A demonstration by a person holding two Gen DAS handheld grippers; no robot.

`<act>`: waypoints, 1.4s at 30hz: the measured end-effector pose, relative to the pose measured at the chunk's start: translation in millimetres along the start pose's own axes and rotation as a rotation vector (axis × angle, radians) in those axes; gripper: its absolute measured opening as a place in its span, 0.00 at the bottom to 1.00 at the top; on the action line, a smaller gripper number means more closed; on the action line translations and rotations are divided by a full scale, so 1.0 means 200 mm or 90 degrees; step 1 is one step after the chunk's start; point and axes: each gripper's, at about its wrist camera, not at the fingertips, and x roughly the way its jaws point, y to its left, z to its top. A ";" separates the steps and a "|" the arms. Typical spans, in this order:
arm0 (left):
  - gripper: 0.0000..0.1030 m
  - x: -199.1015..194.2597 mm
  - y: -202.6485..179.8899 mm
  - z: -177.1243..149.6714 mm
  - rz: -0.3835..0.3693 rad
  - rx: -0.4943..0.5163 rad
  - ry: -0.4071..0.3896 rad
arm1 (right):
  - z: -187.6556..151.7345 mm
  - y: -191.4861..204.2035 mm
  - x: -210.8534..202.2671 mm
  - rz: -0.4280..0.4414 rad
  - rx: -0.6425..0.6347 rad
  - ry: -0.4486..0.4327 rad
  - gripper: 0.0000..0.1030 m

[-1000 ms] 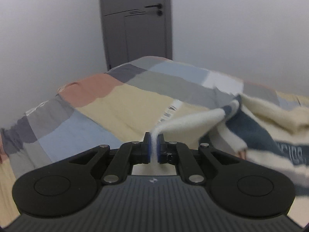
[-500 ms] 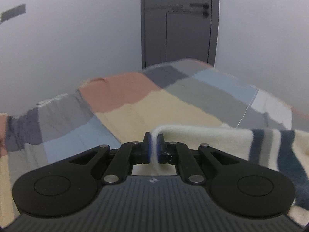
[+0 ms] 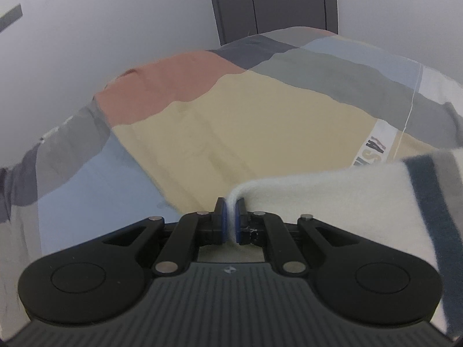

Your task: Fold large clothes

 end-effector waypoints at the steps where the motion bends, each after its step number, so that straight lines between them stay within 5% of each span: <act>1: 0.07 -0.01 -0.01 0.00 0.001 0.002 -0.003 | -0.01 0.01 0.00 0.000 0.004 -0.003 0.03; 4: 0.16 -0.07 -0.01 0.00 -0.005 0.008 -0.013 | -0.01 0.00 -0.02 -0.001 0.017 -0.021 0.05; 7: 0.57 -0.15 0.00 0.00 -0.030 -0.001 -0.009 | 0.02 -0.01 -0.08 -0.003 0.026 -0.046 0.06; 10: 0.58 -0.29 0.00 0.00 -0.071 -0.009 -0.022 | 0.04 -0.03 -0.19 0.007 0.042 -0.056 0.12; 12: 0.58 -0.41 -0.01 -0.01 -0.108 0.000 -0.034 | 0.05 -0.03 -0.27 0.020 0.050 -0.056 0.25; 14: 0.58 -0.54 -0.01 -0.03 -0.138 0.005 -0.046 | 0.05 -0.02 -0.38 0.049 0.055 -0.063 0.50; 22: 0.58 -1.12 0.02 -0.17 -0.283 0.017 -0.096 | 0.00 0.07 -0.89 0.166 0.031 -0.094 0.52; 25: 0.58 -1.27 0.04 -0.27 -0.327 0.015 -0.079 | -0.05 0.10 -1.08 0.210 0.033 -0.089 0.52; 32: 0.58 -1.51 0.03 -0.52 -0.386 0.058 -0.051 | -0.27 0.27 -1.49 0.339 0.000 -0.052 0.52; 42: 0.58 -1.62 0.04 -0.73 -0.472 0.049 0.031 | -0.60 0.66 -1.79 0.524 -0.105 0.053 0.52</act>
